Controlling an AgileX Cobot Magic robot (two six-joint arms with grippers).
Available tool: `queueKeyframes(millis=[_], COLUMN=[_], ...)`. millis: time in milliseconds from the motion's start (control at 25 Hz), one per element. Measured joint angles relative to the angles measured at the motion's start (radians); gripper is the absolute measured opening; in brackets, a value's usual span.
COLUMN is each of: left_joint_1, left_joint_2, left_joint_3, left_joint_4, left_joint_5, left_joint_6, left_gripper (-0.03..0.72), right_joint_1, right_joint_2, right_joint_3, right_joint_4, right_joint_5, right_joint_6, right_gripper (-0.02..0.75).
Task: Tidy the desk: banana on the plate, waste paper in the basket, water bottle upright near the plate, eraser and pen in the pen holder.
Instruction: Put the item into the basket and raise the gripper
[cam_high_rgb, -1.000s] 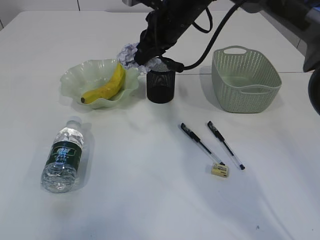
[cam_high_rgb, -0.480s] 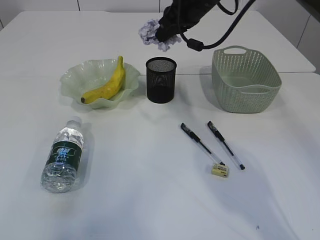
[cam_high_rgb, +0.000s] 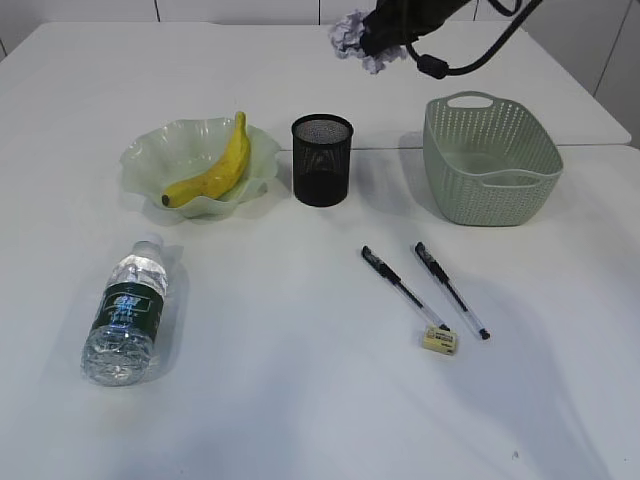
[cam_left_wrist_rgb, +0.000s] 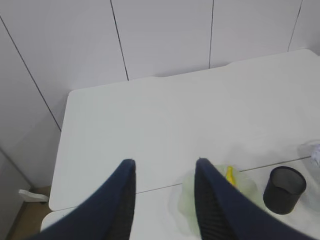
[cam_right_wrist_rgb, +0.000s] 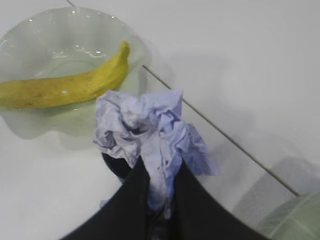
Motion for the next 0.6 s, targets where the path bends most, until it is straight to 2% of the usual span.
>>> queueKeyframes(millis=[320,600], left_joint_1=[0.0,0.0], left_joint_2=[0.011,0.053], left_joint_3=[0.0,0.002], left_joint_4=[-0.036,-0.086], left_joint_5=[-0.018,-0.019], left_joint_6=[0.0,0.0], left_gripper=[0.276,0.276], right_joint_1=[-0.061,-0.088], right_joint_2=[0.0,0.0], right_joint_3=[0.0,0.0], right_joint_4=[-0.131,-0.349], right_joint_5=[-0.043,-0.047], right_joint_6=[0.097,0.172], right_gripper=[0.05,0.05])
